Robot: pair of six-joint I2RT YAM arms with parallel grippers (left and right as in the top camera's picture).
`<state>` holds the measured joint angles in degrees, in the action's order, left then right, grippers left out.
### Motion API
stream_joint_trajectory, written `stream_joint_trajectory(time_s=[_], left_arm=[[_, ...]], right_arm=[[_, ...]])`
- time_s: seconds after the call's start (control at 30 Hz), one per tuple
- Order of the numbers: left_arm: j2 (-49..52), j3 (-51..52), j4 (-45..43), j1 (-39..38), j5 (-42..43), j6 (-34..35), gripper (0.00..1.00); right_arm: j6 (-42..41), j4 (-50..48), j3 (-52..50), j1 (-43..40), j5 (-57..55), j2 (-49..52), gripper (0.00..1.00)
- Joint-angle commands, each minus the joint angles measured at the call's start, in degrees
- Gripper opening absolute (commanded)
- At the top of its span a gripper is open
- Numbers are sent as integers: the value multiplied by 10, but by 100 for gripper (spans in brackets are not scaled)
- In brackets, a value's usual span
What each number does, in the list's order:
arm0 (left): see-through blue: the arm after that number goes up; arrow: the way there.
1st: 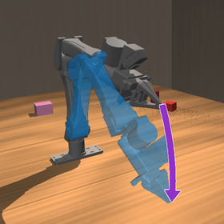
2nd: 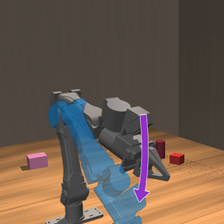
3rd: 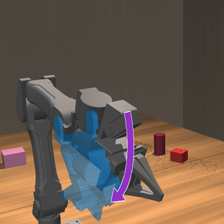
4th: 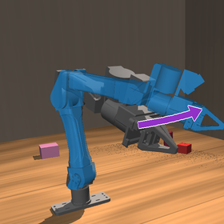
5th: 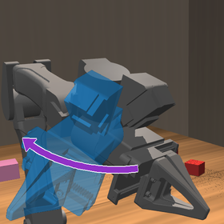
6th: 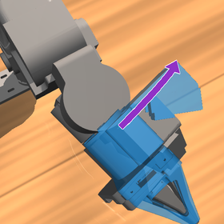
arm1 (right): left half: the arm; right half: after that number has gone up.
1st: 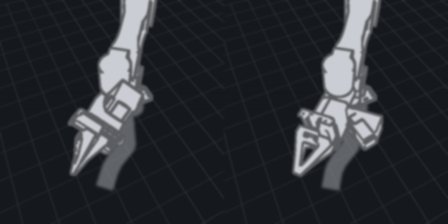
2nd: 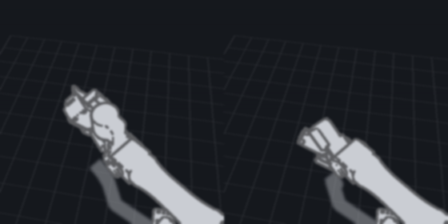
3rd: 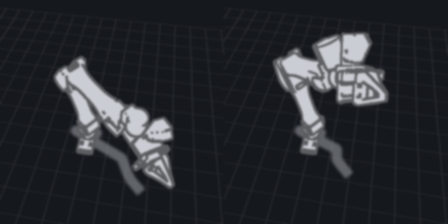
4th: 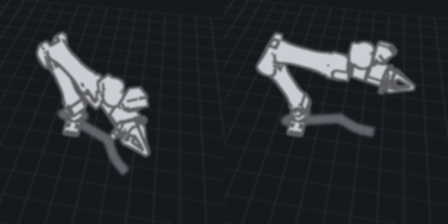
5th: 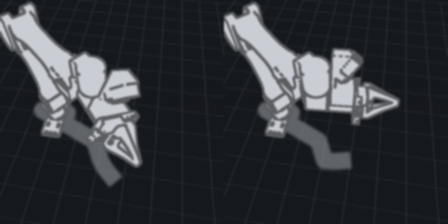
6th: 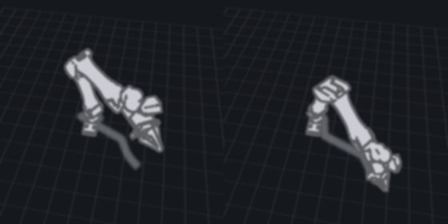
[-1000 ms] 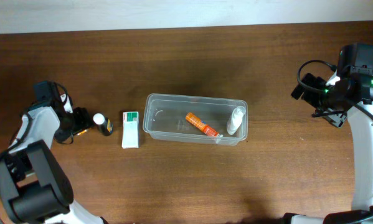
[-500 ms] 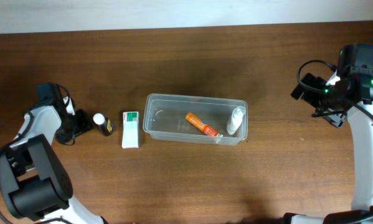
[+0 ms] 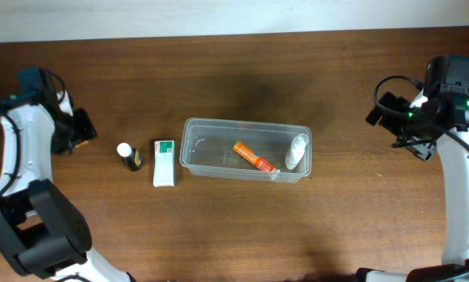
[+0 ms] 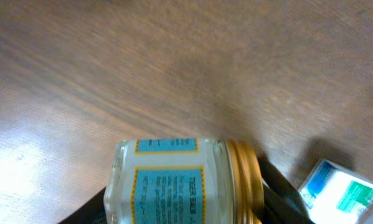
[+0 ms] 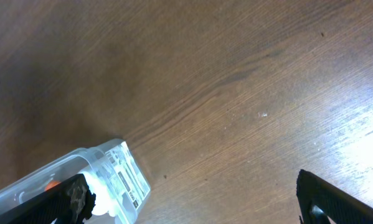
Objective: Pack container
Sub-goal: 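Place the Tiger Balm jar into the container with left gripper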
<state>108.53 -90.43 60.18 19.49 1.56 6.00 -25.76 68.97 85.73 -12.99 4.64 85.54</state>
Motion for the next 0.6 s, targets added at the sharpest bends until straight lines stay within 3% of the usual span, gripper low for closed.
stream_joint_trajectory(time_s=[0.0, 0.3, 0.57], left_arm=[[-52, -95, 48, -20, 7, -5, 47], [-108, -150, 90, -182, 28, -15, 48], [-55, -99, 38, -362, 27, 10, 47]], right_arm=[[-5, 0, 8, -2, 3, -12, 98], [-5, 1, 8, -2, 3, -12, 98], [-5, 0, 8, -2, 3, -12, 99]])
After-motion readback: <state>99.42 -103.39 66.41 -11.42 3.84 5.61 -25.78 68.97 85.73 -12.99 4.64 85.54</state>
